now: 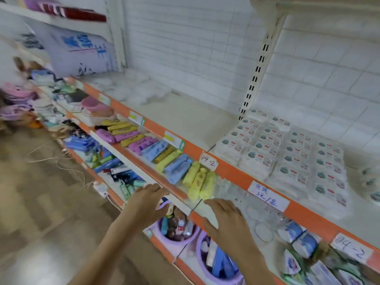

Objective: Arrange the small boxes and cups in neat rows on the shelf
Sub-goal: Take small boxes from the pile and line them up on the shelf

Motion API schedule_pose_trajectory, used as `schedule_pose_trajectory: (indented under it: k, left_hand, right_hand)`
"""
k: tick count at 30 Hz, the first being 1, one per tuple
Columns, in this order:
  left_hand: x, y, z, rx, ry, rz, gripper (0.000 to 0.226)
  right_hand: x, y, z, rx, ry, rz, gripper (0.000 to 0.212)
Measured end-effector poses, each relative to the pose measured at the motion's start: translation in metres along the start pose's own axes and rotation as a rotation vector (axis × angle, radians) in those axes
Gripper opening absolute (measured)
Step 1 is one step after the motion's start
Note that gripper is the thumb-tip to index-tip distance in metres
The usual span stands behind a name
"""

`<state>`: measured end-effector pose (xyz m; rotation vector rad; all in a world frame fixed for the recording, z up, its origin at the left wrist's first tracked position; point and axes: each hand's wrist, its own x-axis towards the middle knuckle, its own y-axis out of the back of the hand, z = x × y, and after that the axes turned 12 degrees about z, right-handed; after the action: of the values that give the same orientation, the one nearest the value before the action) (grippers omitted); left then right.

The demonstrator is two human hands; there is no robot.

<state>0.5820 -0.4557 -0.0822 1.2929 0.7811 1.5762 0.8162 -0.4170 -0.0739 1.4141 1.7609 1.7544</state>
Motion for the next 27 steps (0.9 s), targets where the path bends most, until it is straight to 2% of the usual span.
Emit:
schedule_pose_trajectory:
  k: [3, 5, 8, 11, 14, 18, 27]
  left_hand:
    - [-0.027, 0.009, -0.019, 0.093, 0.089, -0.018, 0.036]
    - [-0.041, 0.014, -0.038, 0.108, 0.173, -0.011, 0.032]
    - [-0.051, 0.029, -0.063, 0.102, 0.291, -0.004, 0.032]
    - [-0.049, 0.044, -0.095, 0.130, 0.342, 0.006, 0.040]
    - [-0.043, 0.060, -0.139, 0.116, 0.379, 0.038, 0.039]
    - [-0.031, 0.082, -0.211, 0.115, 0.411, 0.069, 0.035]
    - [0.011, 0.104, -0.343, 0.116, 0.376, 0.108, 0.034]
  right_hand:
    - [0.008, -0.015, -0.028, 0.081, 0.029, -0.030, 0.027]
    - [0.017, -0.027, -0.044, 0.116, 0.050, -0.087, 0.031]
    - [0.037, -0.048, -0.068, 0.194, 0.125, -0.205, 0.067]
    - [0.069, -0.068, -0.097, 0.224, 0.201, -0.252, 0.080]
    - [0.106, -0.093, -0.129, 0.220, 0.264, -0.264, 0.077]
    - [0.162, -0.122, -0.179, 0.236, 0.290, -0.272, 0.045]
    - [0.271, -0.180, -0.250, 0.295, 0.264, -0.254, 0.041]
